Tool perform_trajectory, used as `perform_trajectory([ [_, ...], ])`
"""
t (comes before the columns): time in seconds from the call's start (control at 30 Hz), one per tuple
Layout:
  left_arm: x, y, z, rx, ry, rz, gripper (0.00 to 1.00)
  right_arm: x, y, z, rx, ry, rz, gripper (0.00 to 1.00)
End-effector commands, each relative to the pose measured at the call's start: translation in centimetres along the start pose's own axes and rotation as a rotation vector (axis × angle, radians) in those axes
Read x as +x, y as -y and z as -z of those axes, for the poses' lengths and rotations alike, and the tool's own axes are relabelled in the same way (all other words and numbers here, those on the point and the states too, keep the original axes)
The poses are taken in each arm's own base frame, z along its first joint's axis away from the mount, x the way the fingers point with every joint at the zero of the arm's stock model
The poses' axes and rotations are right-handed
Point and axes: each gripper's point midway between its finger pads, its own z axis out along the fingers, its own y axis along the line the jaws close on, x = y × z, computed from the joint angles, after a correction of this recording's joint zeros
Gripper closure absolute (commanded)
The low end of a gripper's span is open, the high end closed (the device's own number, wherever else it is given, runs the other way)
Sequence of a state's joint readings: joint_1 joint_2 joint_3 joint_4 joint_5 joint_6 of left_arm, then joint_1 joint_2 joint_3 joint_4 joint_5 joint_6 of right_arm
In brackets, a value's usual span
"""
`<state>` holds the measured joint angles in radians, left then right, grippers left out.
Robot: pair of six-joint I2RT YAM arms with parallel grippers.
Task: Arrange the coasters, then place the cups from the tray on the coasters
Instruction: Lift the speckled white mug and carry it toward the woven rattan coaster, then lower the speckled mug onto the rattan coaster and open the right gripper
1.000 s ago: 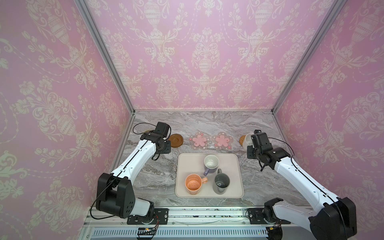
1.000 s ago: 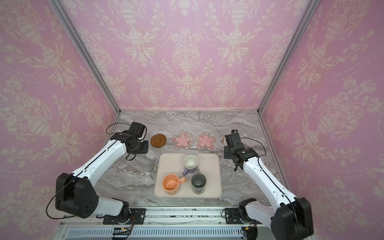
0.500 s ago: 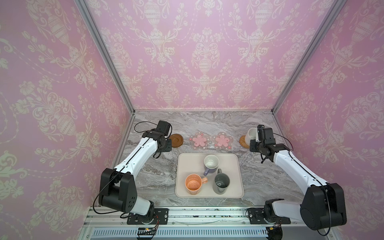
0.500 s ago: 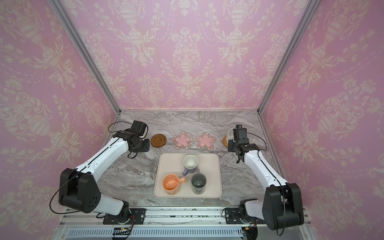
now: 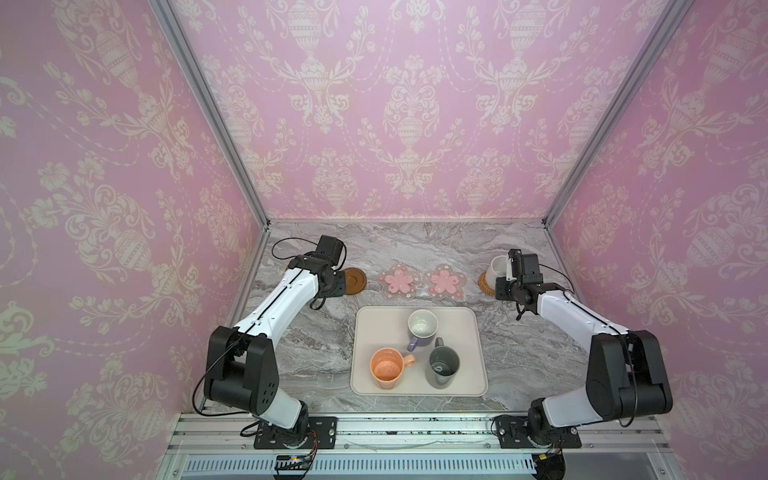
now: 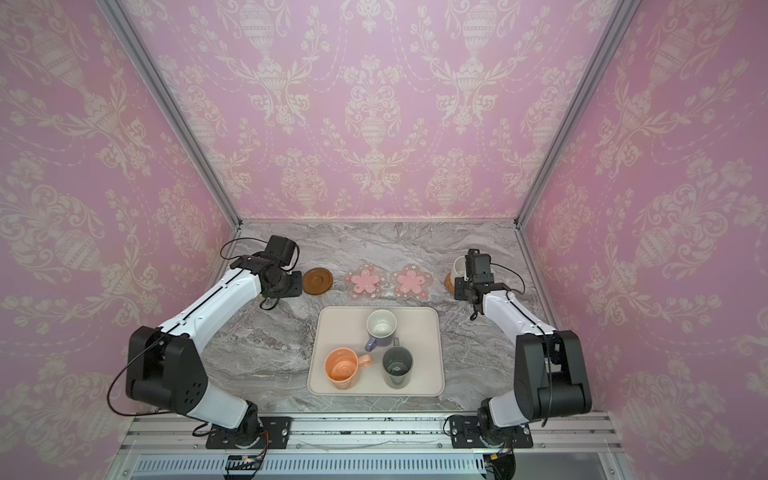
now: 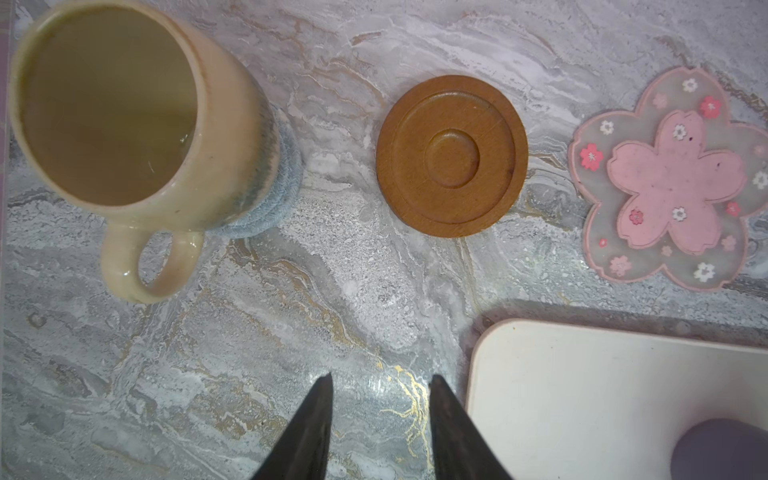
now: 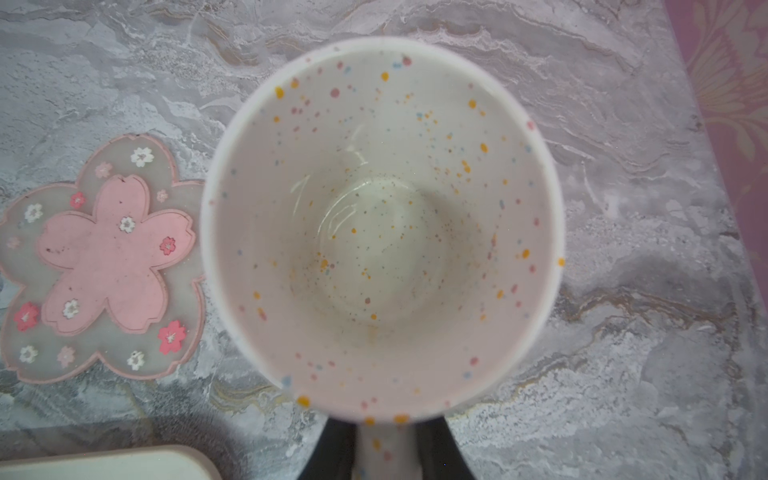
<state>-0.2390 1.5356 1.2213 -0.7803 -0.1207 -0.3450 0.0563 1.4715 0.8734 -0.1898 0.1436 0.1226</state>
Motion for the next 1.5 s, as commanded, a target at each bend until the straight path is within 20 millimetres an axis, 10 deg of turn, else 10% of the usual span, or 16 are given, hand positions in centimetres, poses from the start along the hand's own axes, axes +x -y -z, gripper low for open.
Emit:
perform_trajectory([
  [0.0, -0.7, 0.4, 0.2, 0.007, 0.010, 0.030, 0.59, -5.0, -0.2, 1.2, -0.011, 0.186, -0.012, 1.00],
  [1.17, -0.5, 1.7, -0.4, 0.029, -0.011, 0.041, 0.59, -1.5, 0.5, -1.5, 0.031, 0.041, -0.015, 1.00],
  [1.47, -0.3, 1.9, 0.3, 0.037, -0.009, 0.036, 0.59, -0.9, 0.6, -0.9, 0.032, 0.008, -0.044, 0.70],
])
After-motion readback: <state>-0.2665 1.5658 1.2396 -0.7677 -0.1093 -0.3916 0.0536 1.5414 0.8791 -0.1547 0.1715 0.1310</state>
